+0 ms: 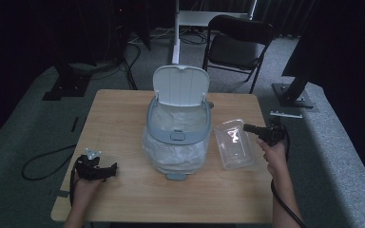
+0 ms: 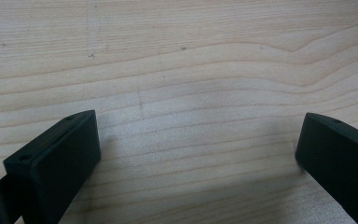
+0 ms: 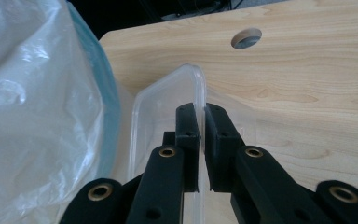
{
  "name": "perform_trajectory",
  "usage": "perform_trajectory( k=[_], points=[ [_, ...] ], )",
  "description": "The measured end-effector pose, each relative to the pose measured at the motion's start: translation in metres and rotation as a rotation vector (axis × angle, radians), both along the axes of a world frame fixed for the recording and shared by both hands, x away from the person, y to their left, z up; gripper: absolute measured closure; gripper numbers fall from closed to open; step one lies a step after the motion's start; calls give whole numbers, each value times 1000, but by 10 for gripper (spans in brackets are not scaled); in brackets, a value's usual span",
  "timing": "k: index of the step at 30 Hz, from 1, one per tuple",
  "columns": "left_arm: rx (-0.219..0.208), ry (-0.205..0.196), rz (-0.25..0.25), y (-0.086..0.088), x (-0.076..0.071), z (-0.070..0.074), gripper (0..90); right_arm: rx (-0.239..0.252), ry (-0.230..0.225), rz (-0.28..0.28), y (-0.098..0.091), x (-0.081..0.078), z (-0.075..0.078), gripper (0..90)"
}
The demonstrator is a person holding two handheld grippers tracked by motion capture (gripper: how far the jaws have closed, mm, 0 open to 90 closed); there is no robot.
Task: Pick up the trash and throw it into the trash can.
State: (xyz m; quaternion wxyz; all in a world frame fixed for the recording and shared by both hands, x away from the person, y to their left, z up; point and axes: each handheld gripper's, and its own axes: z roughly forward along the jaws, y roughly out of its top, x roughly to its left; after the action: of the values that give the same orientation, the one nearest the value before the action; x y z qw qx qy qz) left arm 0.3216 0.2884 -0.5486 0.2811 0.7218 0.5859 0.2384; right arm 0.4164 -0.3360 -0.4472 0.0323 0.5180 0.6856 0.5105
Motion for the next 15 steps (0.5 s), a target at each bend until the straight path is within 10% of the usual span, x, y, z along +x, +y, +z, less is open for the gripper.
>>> perform_trajectory(
  k=[15],
  points=[
    [-1, 0, -3, 0, 0, 0, 7, 10, -96, -18, -2, -20, 30, 851]
  ],
)
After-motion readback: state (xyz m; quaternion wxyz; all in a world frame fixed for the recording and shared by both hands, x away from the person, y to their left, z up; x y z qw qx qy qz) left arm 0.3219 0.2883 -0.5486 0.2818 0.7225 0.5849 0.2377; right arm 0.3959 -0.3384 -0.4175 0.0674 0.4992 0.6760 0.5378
